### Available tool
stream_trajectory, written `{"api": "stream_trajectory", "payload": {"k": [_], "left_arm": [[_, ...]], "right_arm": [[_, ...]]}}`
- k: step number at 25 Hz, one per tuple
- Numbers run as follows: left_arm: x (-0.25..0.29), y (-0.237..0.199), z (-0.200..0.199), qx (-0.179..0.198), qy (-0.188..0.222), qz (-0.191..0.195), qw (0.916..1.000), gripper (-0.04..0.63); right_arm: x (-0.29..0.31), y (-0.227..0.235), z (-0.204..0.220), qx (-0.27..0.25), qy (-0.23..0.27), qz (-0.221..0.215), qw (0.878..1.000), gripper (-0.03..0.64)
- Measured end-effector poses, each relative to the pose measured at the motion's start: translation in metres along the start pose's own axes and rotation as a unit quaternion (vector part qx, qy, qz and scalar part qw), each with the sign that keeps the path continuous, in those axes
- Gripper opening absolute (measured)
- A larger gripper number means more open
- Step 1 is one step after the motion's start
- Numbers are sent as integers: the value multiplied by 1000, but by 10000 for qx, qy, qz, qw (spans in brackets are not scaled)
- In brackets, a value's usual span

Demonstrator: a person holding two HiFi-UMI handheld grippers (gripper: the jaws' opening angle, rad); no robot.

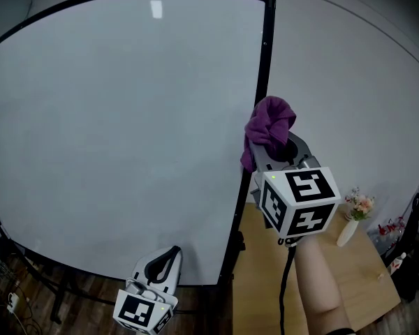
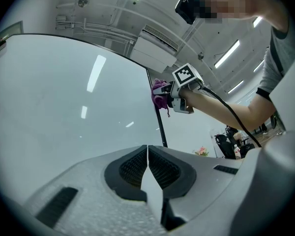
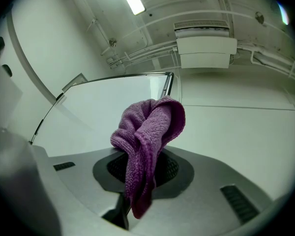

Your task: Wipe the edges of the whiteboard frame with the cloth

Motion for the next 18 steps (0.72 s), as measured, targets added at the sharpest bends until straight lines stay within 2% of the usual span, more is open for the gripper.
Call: {"api": "stream_trajectory", "payload": {"k": [18], "left_arm": [[-15,5,-1,78,112,-23,9999,17]], "right_arm": [[-24,-14,41,191,-397,6,9990,81]]}}
Point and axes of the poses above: the fingertips, and each gripper's own axes: x forward along the fingers, y to its right, z out of its underside, the point moved 5 cm from there along -x, backward along the fingers, and after that the axes turned 9 degrees about y, right-handed, at the moved point
